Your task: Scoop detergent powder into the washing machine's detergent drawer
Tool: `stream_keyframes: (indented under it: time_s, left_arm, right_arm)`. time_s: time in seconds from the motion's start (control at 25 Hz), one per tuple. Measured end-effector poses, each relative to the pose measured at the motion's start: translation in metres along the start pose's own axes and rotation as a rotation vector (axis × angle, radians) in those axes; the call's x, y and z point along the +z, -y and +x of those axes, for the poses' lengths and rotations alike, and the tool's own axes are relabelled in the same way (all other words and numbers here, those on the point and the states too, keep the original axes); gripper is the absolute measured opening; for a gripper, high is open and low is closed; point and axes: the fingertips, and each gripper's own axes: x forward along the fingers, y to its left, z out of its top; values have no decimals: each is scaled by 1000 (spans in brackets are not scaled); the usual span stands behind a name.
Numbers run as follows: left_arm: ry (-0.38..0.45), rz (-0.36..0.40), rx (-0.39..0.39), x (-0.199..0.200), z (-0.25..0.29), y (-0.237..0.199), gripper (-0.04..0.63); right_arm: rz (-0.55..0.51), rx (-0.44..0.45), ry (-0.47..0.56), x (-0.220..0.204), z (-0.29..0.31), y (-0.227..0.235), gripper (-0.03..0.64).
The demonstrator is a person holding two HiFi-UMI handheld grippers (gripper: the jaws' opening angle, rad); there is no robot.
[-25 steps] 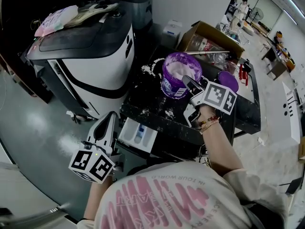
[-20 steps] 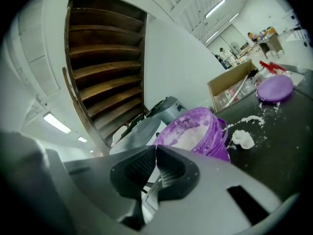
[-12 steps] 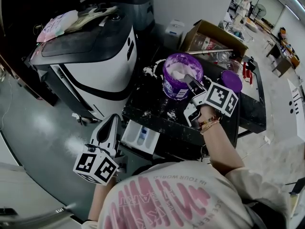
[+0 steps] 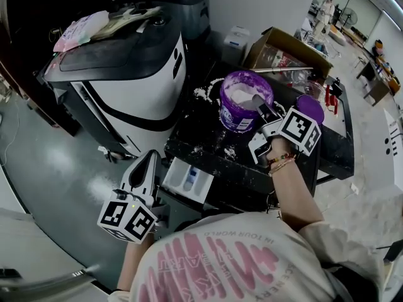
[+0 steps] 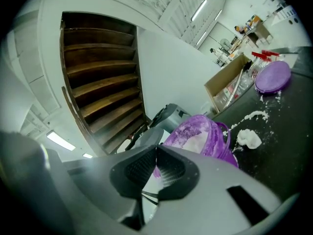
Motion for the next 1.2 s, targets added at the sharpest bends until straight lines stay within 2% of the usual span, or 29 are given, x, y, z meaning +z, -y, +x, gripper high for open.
stream_keyframes:
  time_s: [0.32,0.6,0.84,1.2]
  left_arm:
    - [8,13,-14,6,-1,3,0]
    - [11,14,-52,8,-2,10,0]
    - [10,11,-80,5,-8,13,0]
    - [-20,-39,-131,-5,-24,12,0]
  right_arm:
    - [46,46,63,14,-11,-13,0]
    - [69,82,76,13,-23,-30,0]
    - [107,98,47,-4,-31,-41,0]
    - [101,56,-8,-49,-50,-47,0]
